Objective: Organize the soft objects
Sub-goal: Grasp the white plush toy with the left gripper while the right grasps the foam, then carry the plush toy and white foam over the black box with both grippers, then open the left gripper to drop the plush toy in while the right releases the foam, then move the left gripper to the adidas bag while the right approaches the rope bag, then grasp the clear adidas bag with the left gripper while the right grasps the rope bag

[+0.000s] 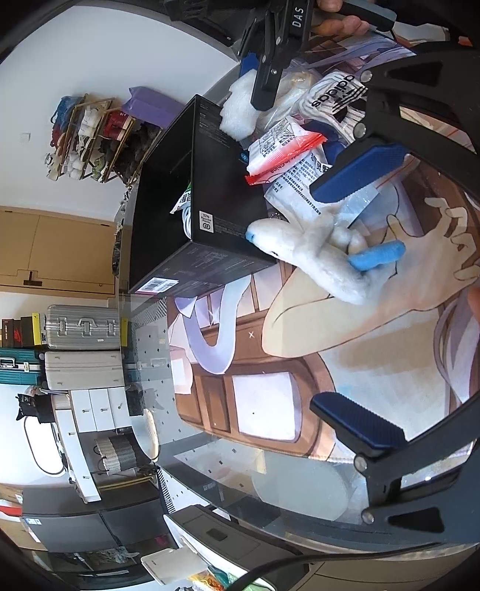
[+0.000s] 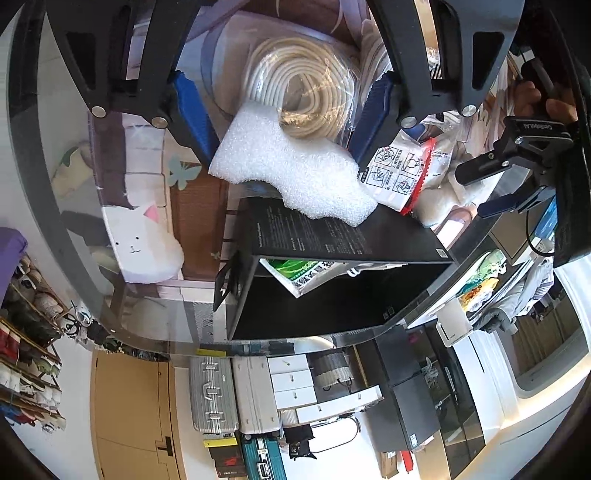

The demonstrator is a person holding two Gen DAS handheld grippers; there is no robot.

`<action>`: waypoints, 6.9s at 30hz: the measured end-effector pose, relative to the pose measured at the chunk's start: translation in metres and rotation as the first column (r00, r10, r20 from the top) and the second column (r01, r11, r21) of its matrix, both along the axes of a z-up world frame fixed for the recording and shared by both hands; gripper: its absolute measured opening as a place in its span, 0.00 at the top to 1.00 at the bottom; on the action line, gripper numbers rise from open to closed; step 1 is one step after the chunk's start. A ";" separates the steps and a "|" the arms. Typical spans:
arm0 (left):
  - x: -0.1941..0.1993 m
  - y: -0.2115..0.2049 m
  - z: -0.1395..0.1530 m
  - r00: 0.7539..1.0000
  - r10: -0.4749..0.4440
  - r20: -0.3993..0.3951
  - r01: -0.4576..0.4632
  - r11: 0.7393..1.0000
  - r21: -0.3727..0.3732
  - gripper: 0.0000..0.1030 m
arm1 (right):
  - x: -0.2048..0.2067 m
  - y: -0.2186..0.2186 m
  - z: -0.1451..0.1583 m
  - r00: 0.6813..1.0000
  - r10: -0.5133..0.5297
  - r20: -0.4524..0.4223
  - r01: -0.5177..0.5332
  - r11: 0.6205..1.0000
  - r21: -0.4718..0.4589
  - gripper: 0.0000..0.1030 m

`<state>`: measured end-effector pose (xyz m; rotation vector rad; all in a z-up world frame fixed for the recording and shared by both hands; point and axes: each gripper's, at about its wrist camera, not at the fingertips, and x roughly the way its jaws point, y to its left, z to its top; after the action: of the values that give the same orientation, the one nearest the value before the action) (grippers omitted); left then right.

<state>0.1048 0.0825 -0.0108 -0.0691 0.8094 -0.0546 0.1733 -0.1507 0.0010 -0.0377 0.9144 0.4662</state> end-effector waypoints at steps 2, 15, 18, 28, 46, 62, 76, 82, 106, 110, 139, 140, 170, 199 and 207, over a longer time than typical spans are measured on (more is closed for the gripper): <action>0.002 0.000 -0.002 1.000 -0.007 -0.010 0.007 1.000 -0.013 0.02 | -0.002 -0.002 0.003 1.000 0.002 0.007 -0.002 1.000 0.005 0.29; -0.003 -0.010 -0.005 0.993 -0.115 -0.037 0.113 0.992 -0.049 0.60 | -0.012 -0.001 0.015 0.999 0.030 0.039 -0.031 0.999 0.014 0.29; -0.006 -0.011 -0.001 0.991 -0.127 -0.030 0.125 0.991 -0.052 0.63 | -0.013 -0.001 0.016 0.999 0.031 0.045 -0.032 0.999 0.013 0.29; -0.018 0.003 0.016 0.993 -0.118 0.018 0.119 0.988 -0.096 0.67 | -0.019 -0.003 0.027 0.996 0.035 0.080 -0.037 0.999 0.021 0.29; -0.042 0.000 0.068 0.978 -0.093 0.188 0.112 0.989 -0.093 0.67 | -0.030 0.000 0.050 0.986 0.055 0.160 -0.060 0.998 0.028 0.29; -0.020 -0.012 0.095 0.959 -0.092 0.267 0.124 0.986 -0.108 0.67 | -0.020 0.001 0.076 0.976 0.043 0.216 -0.051 0.998 0.032 0.29; 0.036 -0.028 0.096 0.957 -0.139 0.255 0.167 0.982 -0.093 0.67 | 0.012 0.021 0.079 0.973 0.066 0.221 -0.070 0.998 0.010 0.29; 0.055 -0.032 0.085 0.963 -0.149 0.225 0.171 0.982 -0.082 0.67 | 0.025 0.028 0.074 0.973 0.087 0.214 -0.090 0.996 0.004 0.29; 0.092 -0.034 0.053 0.975 -0.173 0.141 0.184 0.981 -0.063 0.66 | 0.052 0.044 0.042 0.970 0.147 0.193 -0.143 0.989 -0.034 0.29; 0.092 -0.033 0.052 0.976 -0.169 0.140 0.179 0.982 -0.063 0.66 | 0.051 0.047 0.041 0.967 0.166 0.195 -0.161 0.986 -0.044 0.29; 0.010 -0.030 0.066 0.969 -0.115 0.218 0.119 0.993 -0.003 0.00 | -0.023 -0.024 0.052 0.983 0.006 0.184 -0.007 1.000 0.007 0.01; 0.008 -0.030 0.066 0.970 -0.113 0.218 0.116 0.993 -0.004 0.00 | -0.024 -0.024 0.052 0.983 0.010 0.181 -0.012 1.000 0.008 0.01; -0.013 -0.042 0.046 0.975 -0.159 0.152 0.159 0.987 0.010 0.00 | -0.027 -0.001 0.000 0.995 0.098 0.013 -0.095 0.987 -0.126 0.01; -0.031 -0.107 0.017 0.882 -0.470 -0.032 0.471 0.875 0.111 0.01 | -0.026 -0.003 -0.021 0.990 0.125 -0.062 -0.134 0.975 -0.177 0.01; -0.034 -0.119 0.007 0.843 -0.533 -0.072 0.538 0.833 0.132 0.22 | -0.026 -0.002 -0.024 0.990 0.127 -0.064 -0.136 0.975 -0.175 0.01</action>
<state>0.0704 -0.0366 -0.0035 0.3040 0.8429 -0.5289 0.1472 -0.1532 -0.0227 -0.2528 1.0073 0.5082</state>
